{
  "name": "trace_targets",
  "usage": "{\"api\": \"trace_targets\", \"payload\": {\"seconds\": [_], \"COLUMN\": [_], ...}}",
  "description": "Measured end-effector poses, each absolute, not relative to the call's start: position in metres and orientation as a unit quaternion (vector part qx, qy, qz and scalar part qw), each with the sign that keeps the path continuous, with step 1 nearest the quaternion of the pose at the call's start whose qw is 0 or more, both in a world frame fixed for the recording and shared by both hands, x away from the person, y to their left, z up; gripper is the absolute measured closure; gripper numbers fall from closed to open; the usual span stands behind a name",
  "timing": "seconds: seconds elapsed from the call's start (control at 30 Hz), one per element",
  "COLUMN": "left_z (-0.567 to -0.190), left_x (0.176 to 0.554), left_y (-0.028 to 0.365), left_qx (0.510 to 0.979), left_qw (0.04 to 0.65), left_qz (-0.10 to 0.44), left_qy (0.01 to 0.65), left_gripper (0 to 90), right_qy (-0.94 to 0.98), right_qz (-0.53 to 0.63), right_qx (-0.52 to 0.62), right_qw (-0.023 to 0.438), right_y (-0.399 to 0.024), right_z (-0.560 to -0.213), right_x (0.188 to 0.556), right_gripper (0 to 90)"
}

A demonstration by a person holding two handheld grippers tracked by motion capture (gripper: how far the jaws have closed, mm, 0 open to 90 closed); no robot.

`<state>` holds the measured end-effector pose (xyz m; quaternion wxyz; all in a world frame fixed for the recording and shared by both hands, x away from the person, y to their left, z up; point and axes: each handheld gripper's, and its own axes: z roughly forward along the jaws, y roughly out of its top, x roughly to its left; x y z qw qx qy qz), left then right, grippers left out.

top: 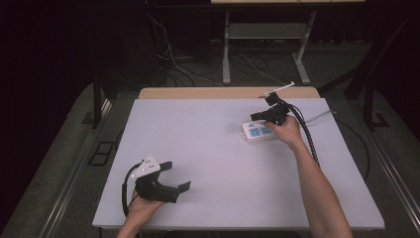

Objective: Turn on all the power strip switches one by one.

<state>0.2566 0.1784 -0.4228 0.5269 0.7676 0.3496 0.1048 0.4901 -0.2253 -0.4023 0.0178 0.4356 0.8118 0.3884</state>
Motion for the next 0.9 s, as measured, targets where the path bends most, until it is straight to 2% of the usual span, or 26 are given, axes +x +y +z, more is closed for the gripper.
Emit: {"api": "trace_targets", "payload": {"seconds": [0.47, 0.9], "left_z": [-0.423, -0.424], "left_x": [0.257, 0.255], "left_y": [0.179, 0.173], "left_qx": [0.768, 0.775], "left_qw": [0.527, 0.523], "left_qz": [0.104, 0.100], "left_qy": [0.349, 0.341], "left_gripper": [0.0, 0.0], "right_qy": [0.825, 0.841], "right_qz": [0.361, 0.352], "right_qx": [0.435, 0.407], "right_qw": [0.017, 0.058], "right_y": [-0.219, -0.214], "right_z": [-0.418, -0.420], "right_x": [0.491, 0.486], "right_gripper": [89.8, 90.0]}}
